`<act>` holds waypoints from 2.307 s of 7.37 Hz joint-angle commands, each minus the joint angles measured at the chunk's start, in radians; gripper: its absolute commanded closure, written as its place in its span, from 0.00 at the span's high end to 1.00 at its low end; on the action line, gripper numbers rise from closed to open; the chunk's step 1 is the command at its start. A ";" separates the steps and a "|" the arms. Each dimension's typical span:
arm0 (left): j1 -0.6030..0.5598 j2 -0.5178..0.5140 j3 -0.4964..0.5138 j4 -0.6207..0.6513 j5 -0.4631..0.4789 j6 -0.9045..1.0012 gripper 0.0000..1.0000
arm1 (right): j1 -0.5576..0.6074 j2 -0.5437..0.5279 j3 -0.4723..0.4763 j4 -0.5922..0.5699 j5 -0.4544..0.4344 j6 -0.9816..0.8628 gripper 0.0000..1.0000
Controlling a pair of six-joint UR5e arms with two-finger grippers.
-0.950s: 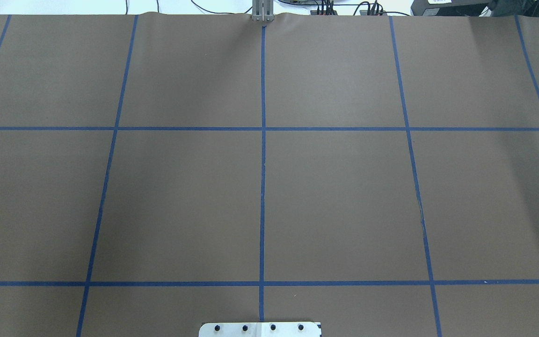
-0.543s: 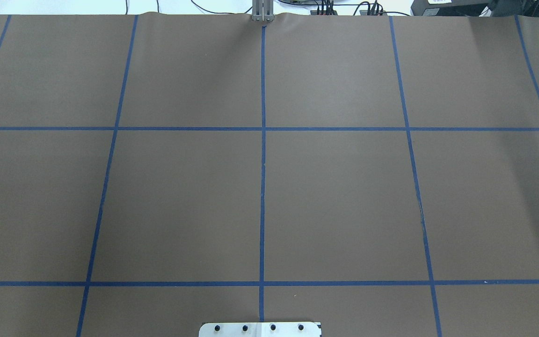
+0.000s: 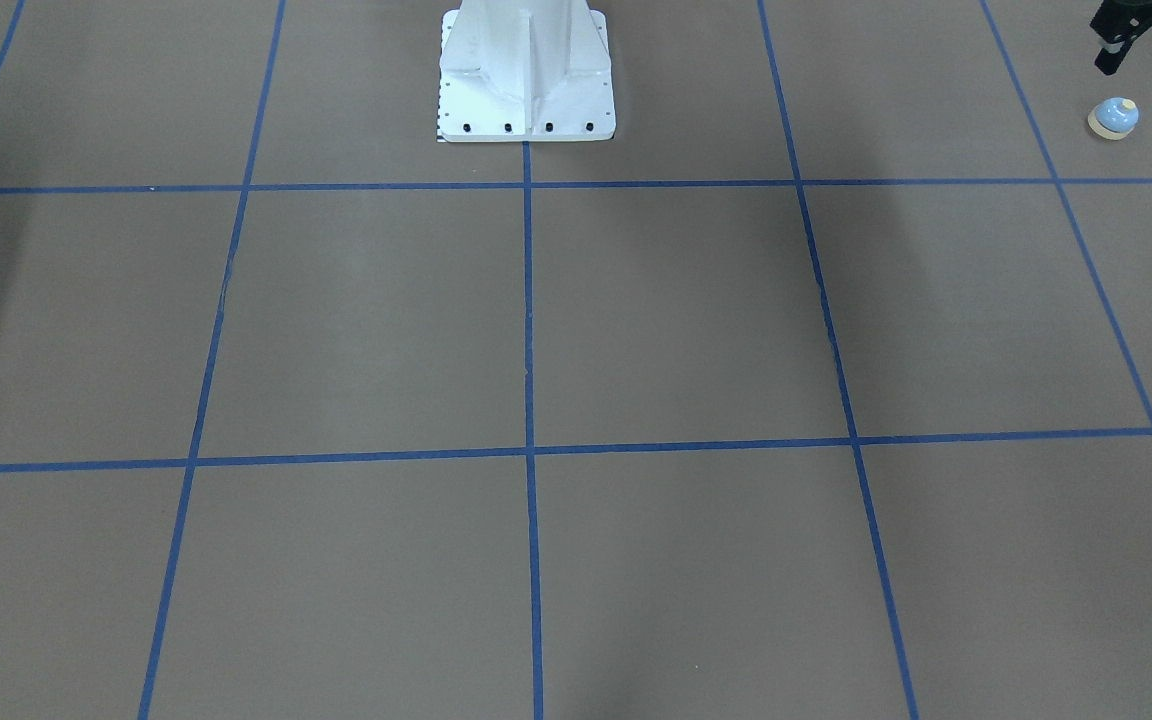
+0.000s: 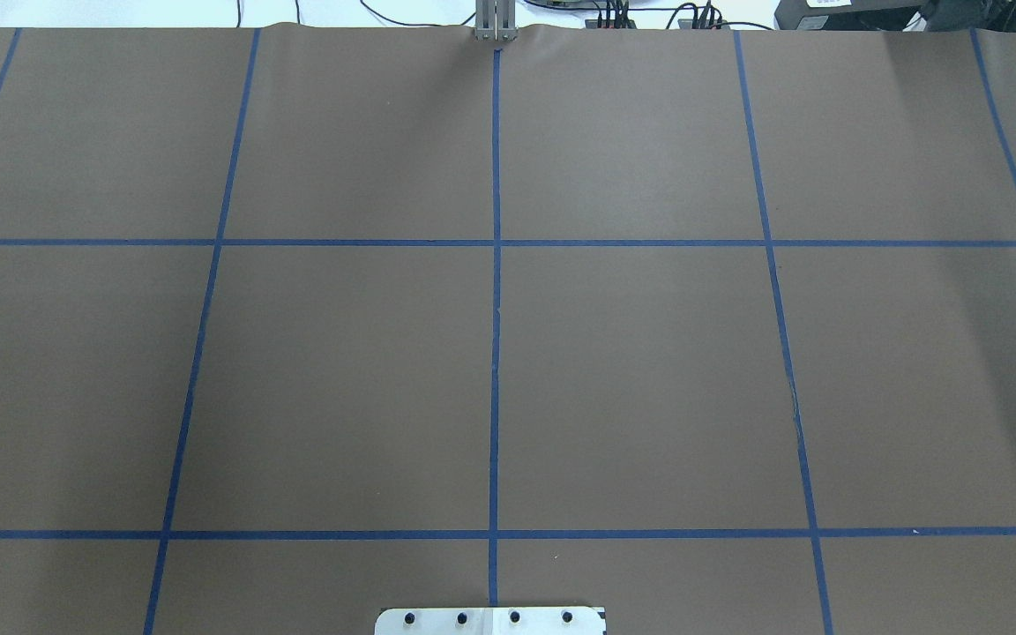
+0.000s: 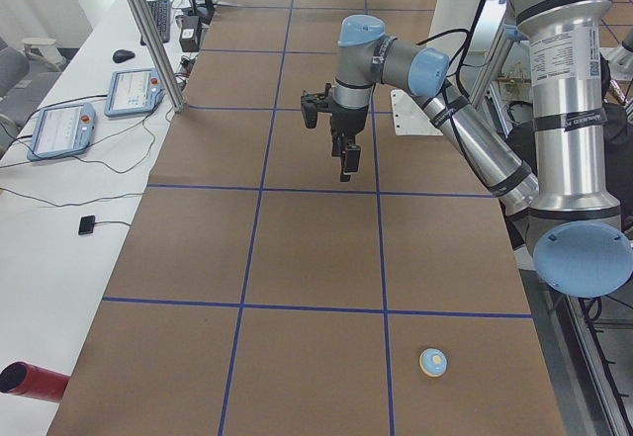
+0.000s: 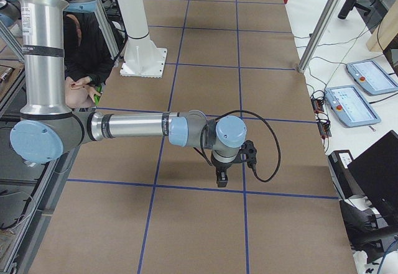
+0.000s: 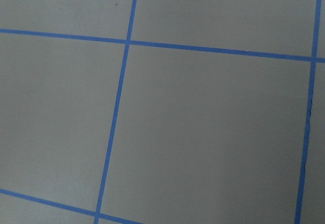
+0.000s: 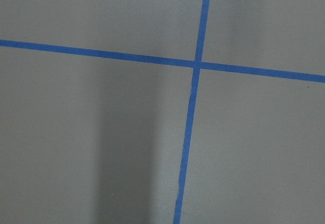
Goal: Place and press bell with both arms
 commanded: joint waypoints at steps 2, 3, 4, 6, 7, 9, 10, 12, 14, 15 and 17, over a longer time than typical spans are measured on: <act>0.502 0.000 -0.018 0.088 0.341 -0.706 1.00 | 0.000 0.004 0.008 0.000 -0.018 0.003 1.00; 0.667 0.003 -0.013 0.131 0.422 -0.955 1.00 | 0.000 0.011 0.011 0.000 -0.023 0.005 1.00; 0.792 0.006 -0.010 0.191 0.445 -1.162 1.00 | 0.000 0.009 0.011 0.000 -0.023 0.011 1.00; 0.960 0.114 0.004 0.233 0.481 -1.542 1.00 | 0.000 0.000 0.013 0.000 -0.044 0.011 1.00; 1.017 0.136 0.052 0.233 0.481 -1.726 1.00 | 0.000 0.000 0.013 0.000 -0.044 0.011 1.00; 1.094 0.194 0.135 0.222 0.479 -1.983 1.00 | 0.000 0.012 0.007 0.000 -0.046 0.011 1.00; 1.123 0.247 0.171 0.172 0.479 -2.075 1.00 | 0.000 0.014 0.008 0.000 -0.044 0.009 1.00; 1.201 0.329 0.325 -0.023 0.476 -2.241 1.00 | 0.000 0.009 0.008 -0.002 -0.040 0.009 1.00; 1.282 0.399 0.434 -0.179 0.468 -2.345 1.00 | 0.000 -0.002 0.002 -0.002 -0.023 0.000 1.00; 1.321 0.411 0.489 -0.242 0.456 -2.402 1.00 | 0.000 0.000 0.009 -0.002 -0.020 0.009 1.00; 1.381 0.451 0.557 -0.348 0.406 -2.489 1.00 | 0.000 0.000 0.011 -0.002 -0.020 0.012 1.00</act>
